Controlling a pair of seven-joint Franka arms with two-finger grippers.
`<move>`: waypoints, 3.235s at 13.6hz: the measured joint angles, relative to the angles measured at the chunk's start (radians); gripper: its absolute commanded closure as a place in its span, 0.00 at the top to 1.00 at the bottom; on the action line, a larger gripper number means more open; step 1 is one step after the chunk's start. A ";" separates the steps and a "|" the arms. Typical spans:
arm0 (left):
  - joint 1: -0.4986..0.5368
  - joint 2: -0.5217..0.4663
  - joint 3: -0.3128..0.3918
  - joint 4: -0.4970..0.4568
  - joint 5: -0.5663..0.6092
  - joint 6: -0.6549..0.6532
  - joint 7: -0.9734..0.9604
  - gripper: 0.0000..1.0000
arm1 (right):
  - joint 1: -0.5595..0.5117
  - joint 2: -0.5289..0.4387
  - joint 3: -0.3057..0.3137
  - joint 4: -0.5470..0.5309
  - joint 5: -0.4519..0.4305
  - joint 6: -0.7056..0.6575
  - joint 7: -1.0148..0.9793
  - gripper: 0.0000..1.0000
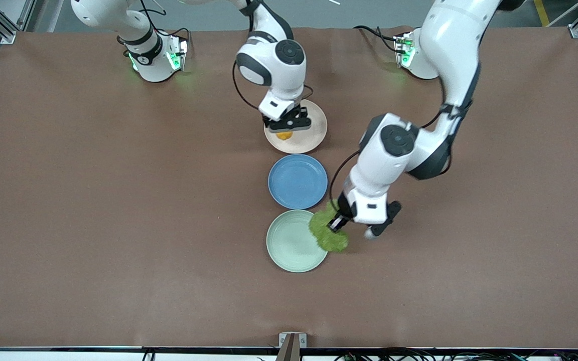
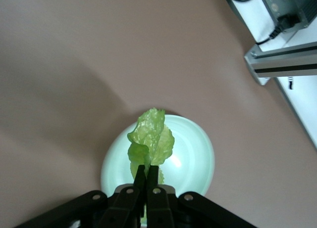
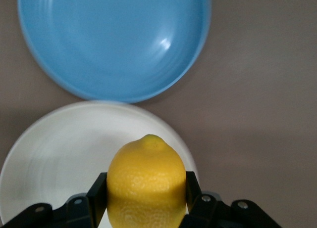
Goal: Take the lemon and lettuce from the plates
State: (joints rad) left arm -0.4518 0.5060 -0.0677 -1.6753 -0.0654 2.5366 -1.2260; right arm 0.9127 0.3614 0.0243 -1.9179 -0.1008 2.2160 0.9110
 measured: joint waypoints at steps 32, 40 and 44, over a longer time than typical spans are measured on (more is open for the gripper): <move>0.416 -0.442 -0.004 -0.242 0.007 -0.639 1.034 1.00 | -0.893 0.157 0.012 0.126 0.080 -0.006 -0.796 1.00; 0.469 -0.531 0.002 -0.005 0.007 -0.904 1.156 1.00 | -0.887 -0.024 0.017 0.371 0.051 -0.525 -0.865 1.00; 0.474 -0.550 0.002 0.028 0.007 -0.949 1.162 1.00 | -0.887 -0.032 0.016 0.494 0.033 -0.621 -0.868 1.00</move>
State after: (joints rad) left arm 0.0223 -0.0438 -0.0662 -1.6476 -0.0586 1.5875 -0.0637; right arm 0.0255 0.3289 0.0407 -1.4240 -0.0677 1.5951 0.0435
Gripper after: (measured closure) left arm 0.000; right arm 0.000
